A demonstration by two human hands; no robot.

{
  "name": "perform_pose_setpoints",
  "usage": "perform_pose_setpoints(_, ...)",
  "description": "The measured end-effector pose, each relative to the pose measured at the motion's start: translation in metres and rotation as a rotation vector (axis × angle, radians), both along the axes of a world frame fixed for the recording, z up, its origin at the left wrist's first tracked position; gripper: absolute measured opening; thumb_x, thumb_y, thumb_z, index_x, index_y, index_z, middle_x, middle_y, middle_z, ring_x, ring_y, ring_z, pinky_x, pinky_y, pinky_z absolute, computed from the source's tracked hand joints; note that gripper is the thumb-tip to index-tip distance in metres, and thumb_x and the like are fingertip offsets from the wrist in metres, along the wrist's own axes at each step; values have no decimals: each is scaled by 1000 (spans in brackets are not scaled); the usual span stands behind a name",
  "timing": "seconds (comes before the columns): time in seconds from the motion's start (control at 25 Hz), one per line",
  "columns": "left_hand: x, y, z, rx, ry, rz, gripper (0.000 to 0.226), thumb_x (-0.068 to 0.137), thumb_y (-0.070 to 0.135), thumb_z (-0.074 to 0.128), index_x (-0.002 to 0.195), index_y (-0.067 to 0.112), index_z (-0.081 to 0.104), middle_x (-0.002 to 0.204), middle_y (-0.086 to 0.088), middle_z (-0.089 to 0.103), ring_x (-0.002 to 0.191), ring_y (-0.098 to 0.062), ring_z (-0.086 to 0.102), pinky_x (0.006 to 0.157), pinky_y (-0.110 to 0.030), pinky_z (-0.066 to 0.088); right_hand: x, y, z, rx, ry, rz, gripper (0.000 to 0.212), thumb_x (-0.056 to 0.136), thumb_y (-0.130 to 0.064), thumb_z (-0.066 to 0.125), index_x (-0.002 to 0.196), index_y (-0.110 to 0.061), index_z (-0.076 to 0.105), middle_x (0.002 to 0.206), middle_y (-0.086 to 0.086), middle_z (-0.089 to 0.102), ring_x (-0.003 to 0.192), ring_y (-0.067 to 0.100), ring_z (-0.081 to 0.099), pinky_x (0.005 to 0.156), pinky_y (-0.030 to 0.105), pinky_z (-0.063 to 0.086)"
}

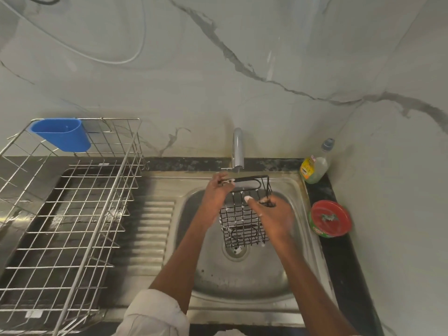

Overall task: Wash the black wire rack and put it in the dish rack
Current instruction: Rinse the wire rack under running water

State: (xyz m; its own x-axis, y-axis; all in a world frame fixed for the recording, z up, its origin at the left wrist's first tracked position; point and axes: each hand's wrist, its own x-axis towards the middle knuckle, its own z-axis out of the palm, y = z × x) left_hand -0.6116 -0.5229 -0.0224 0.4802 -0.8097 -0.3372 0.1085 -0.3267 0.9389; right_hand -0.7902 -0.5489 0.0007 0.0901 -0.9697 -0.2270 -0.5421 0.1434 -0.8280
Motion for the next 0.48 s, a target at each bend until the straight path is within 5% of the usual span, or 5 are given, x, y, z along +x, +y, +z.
perform_pose_setpoints(0.12,-31,-6,-3,134,25,-87,94,88,60,72,164,21,32,165,-6,44,148,-28,46,125,-52,35,-7,-1,-3,-31,0,-162,42,70,-63,82,71,-25,67,71,-8,70,70,13,68,60,29,47)
perform_pose_setpoints(0.32,-44,-19,6,165,-6,-172,110,78,80,65,163,16,38,166,-7,45,151,-30,45,126,-52,34,-11,-2,-19,-73,99,-190,59,57,-90,67,79,-35,69,92,-6,69,78,14,69,80,43,61)
perform_pose_setpoints(0.48,-49,-36,32,254,-259,-321,64,102,69,49,123,11,67,122,-5,64,112,-16,63,105,-37,49,-9,-1,-2,-66,136,-256,52,64,-81,71,84,-32,68,103,2,68,89,23,68,91,44,55)
